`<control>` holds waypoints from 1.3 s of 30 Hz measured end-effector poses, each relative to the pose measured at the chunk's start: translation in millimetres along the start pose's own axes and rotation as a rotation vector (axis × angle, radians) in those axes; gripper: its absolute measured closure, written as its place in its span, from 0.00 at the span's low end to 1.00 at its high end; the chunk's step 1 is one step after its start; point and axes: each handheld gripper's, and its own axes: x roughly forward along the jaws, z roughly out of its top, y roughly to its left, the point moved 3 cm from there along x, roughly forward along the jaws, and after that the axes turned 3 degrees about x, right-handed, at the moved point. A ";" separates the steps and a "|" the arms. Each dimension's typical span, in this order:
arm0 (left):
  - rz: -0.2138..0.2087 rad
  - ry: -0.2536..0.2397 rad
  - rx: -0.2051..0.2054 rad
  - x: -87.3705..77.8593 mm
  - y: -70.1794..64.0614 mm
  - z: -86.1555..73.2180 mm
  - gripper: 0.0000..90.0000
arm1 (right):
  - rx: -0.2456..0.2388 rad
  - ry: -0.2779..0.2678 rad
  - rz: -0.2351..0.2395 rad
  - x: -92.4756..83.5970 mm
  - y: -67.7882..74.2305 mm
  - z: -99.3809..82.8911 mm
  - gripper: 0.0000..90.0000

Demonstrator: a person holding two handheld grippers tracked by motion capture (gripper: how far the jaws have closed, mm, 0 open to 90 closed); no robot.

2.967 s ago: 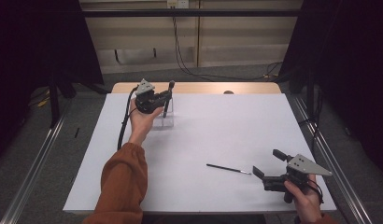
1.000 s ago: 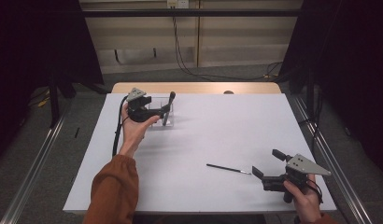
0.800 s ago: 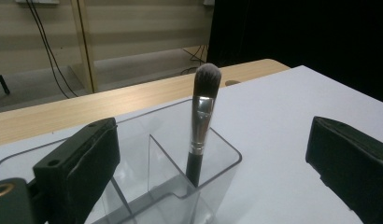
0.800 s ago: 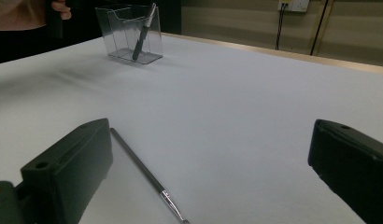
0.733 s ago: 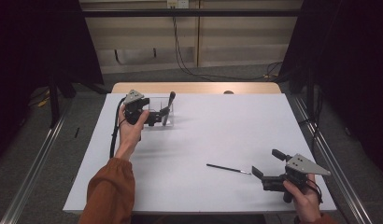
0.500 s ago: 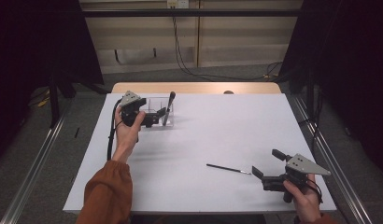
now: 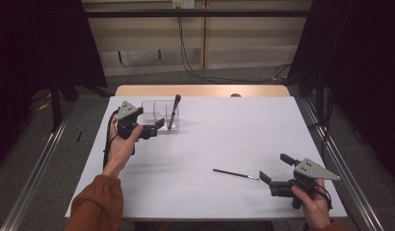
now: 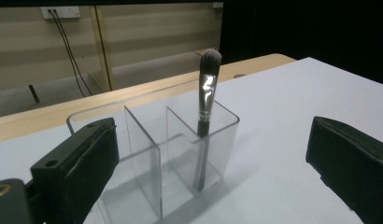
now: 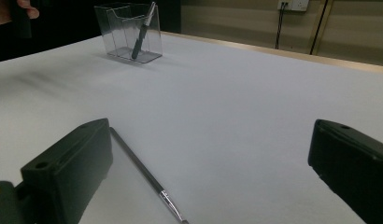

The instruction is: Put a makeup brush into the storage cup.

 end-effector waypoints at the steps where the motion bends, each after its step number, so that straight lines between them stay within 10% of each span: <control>1: -0.003 0.000 -0.002 -2.9 -0.1 -1.5 0.03 | 0.000 0.000 0.000 0.0 0.0 0.0 0.00; 39: -0.049 -0.009 0.023 -77.9 -36.4 -53.2 0.03 | -0.002 0.000 -0.001 -0.5 0.6 0.2 0.00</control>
